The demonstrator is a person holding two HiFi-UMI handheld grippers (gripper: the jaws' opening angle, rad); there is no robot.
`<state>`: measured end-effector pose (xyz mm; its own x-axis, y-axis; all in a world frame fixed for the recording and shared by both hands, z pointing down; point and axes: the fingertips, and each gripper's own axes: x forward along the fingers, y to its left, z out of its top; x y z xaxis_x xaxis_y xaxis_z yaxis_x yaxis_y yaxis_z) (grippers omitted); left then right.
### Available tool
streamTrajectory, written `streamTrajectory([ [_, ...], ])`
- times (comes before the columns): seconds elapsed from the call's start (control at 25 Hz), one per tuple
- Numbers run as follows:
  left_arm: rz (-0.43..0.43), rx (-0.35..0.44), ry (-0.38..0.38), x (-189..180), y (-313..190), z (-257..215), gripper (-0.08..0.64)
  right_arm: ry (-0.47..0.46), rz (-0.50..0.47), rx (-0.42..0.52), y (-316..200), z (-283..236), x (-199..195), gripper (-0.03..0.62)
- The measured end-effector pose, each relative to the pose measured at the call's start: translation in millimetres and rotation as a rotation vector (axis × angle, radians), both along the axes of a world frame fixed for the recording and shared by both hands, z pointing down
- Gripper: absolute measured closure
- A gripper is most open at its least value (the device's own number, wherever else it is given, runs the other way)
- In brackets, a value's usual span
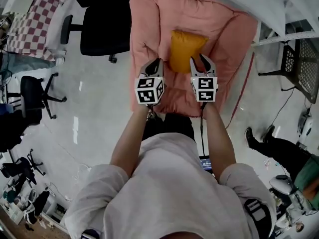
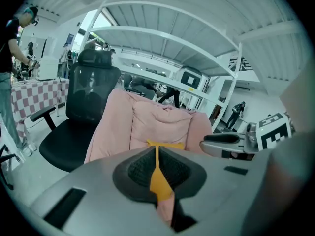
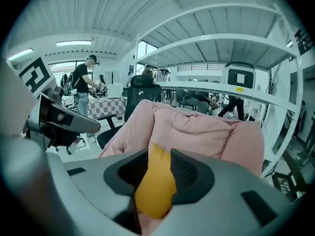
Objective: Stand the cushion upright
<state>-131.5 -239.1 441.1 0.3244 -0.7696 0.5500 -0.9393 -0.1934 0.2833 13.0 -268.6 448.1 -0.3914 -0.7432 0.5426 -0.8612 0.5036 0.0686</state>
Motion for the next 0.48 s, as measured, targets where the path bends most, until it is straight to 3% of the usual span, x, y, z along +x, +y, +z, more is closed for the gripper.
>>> streamTrajectory([
  [0.28,0.060,0.082,0.002,6,32,-32,0.528,-0.042,0.059,0.046,45,-38,-16,0.547],
  [0.48,0.082,0.125,0.008,4,56,-51,0.529,-0.084,0.098,0.083,71,-69,-24,0.584],
])
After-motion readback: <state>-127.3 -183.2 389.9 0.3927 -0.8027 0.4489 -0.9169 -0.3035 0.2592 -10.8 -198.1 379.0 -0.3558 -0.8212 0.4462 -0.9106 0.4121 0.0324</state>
